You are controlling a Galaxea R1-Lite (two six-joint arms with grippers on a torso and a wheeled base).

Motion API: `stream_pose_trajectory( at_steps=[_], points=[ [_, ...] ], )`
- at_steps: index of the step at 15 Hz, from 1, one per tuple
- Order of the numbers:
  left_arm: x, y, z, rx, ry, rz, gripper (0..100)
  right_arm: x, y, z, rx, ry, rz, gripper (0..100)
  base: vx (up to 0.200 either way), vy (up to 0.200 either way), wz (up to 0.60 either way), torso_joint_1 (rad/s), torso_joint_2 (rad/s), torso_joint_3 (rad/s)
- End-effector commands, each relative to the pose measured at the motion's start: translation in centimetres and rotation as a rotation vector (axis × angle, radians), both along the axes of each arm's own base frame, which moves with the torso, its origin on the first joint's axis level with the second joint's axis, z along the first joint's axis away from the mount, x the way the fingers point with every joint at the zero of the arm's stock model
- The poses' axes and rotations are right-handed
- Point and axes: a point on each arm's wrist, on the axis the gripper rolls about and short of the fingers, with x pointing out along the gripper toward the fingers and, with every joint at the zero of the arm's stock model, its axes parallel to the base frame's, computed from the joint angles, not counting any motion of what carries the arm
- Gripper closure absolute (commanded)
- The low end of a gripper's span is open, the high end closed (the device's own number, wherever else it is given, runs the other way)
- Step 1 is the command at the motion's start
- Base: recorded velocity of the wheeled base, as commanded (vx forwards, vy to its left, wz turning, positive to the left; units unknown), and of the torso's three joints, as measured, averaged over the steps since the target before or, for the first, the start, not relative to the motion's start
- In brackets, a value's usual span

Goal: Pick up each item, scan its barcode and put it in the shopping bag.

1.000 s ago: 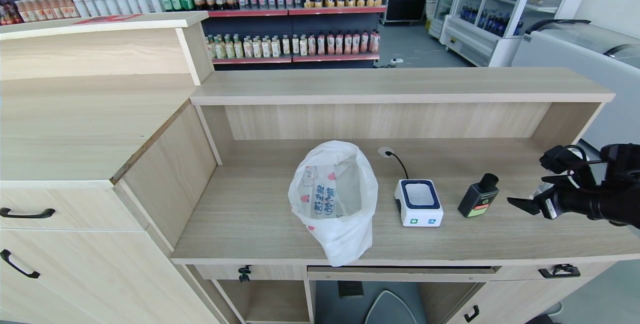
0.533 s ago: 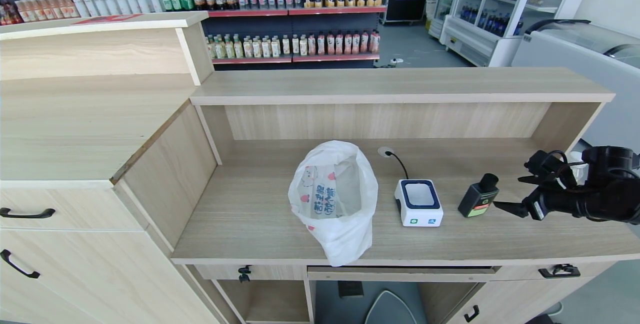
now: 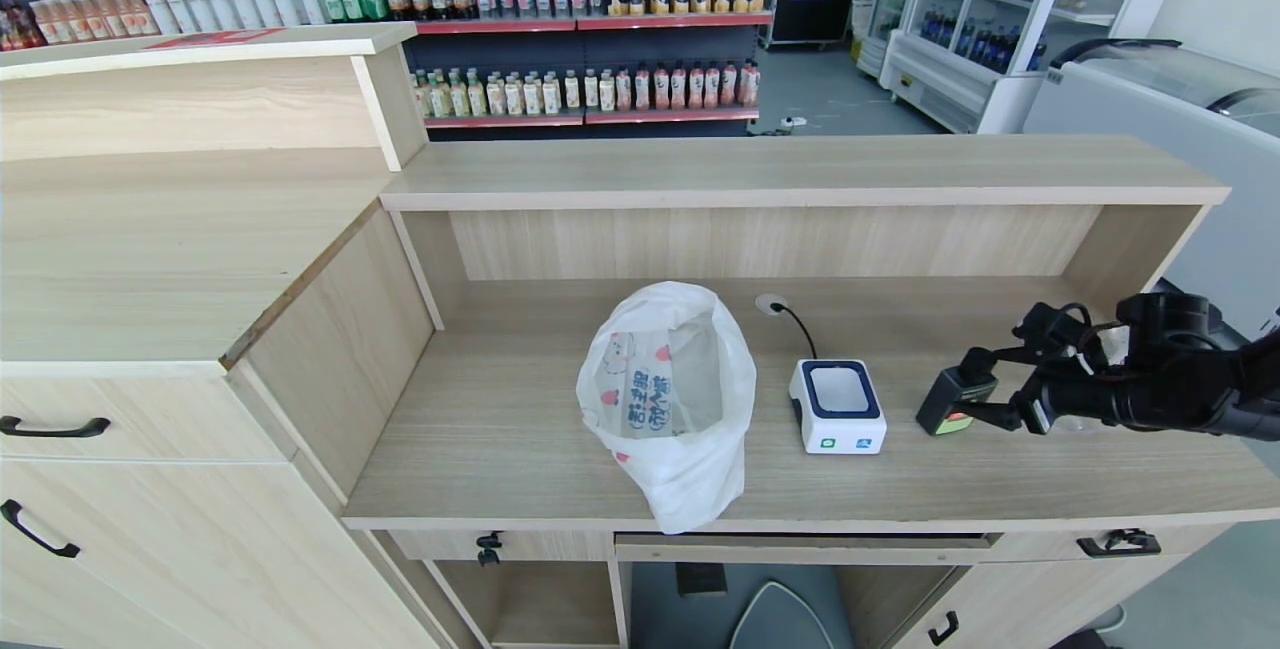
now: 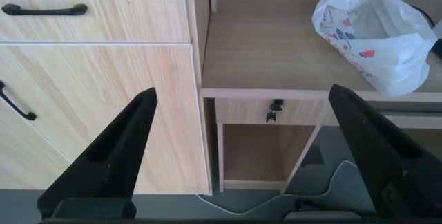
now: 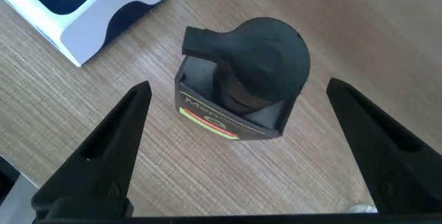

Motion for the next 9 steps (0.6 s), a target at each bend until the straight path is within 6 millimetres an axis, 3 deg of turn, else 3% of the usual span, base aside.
stream_pose_trajectory(
  at_steps=[1,9],
  points=[
    [0.0,0.0,0.0,0.000,0.000,0.000,0,0.7,0.4,-1.2,-0.010,0.010,0.025,0,0.000,0.000,0.00,0.000,0.00,0.000],
    [0.0,0.0,0.0,0.000,0.000,0.000,0,3.1,2.6,-2.7,-0.064,-0.029,0.122,0,0.000,0.000,0.00,0.000,0.00,0.000]
  ],
)
